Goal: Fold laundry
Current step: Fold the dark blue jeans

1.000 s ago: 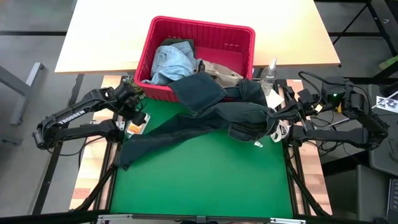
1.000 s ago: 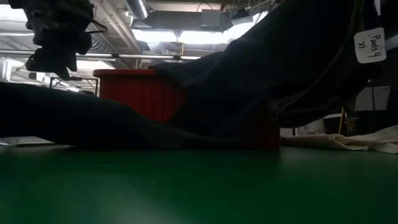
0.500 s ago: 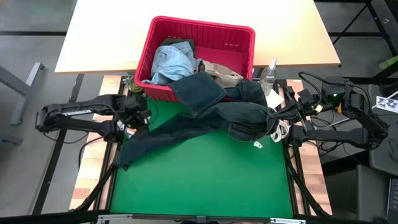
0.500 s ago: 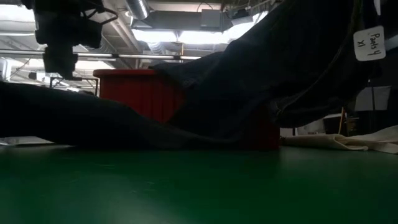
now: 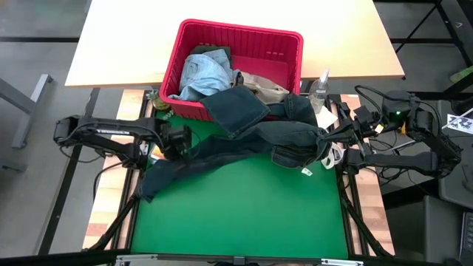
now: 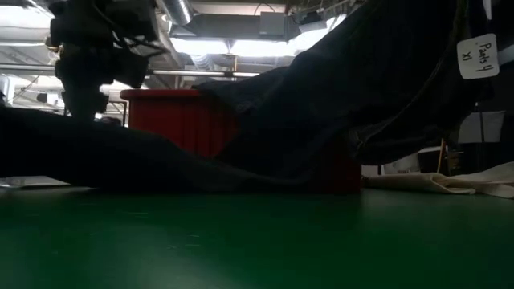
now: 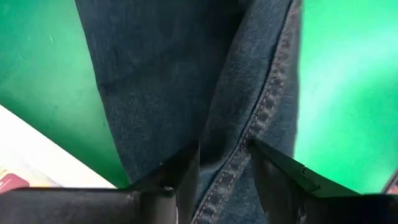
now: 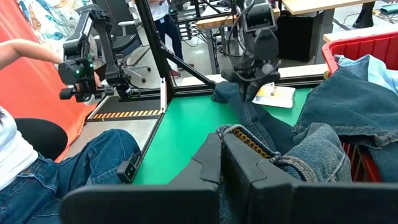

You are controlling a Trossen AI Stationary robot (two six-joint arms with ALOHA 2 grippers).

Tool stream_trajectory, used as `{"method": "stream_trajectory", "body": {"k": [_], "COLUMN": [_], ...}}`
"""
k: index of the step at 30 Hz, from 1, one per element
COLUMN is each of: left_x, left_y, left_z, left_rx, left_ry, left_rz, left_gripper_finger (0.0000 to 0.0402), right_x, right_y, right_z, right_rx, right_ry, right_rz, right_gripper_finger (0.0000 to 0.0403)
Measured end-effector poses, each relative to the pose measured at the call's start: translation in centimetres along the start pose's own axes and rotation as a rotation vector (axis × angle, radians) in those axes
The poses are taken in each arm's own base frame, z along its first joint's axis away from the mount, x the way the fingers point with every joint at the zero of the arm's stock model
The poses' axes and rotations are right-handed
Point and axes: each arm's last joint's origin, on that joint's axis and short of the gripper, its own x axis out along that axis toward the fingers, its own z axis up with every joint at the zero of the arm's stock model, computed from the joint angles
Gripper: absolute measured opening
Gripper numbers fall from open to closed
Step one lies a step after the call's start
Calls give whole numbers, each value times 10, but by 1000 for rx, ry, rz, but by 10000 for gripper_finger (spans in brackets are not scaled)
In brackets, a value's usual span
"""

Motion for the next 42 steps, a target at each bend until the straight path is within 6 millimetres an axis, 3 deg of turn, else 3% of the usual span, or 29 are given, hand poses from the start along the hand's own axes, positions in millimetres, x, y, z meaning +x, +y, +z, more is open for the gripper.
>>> {"method": "stream_trajectory", "body": {"k": [4, 9, 13, 18, 26, 33, 42], "left_x": [10, 10, 7, 11, 19, 22, 22], "left_y": [-1, -8, -23, -46, -75, -79, -81], "left_z": [4, 0, -10, -28, -53, -55, -38], "left_rx": [-14, -2, 32, 47, 58, -12, -76], "left_ry": [66, 133, 232, 345, 344, 210, -212], "left_rz": [-16, -138, -318, -346, -271, -154, -17], "left_gripper_finger": [113, 13, 3, 2, 5, 55, 130], "right_x": [0, -1, -12, -28, -31, -33, -33], "right_y": [0, 2, 10, 22, 24, 24, 24], "right_z": [0, 2, 14, 23, 6, -9, -9], "right_rx": [0, 21, -9, -43, 62, 147, 79], "right_ry": [0, -14, -62, -102, 30, 163, 159], "right_rz": [0, 40, 70, 154, 187, 169, 172], "right_gripper_finger": [5, 5, 5, 5, 5, 5, 5]}}
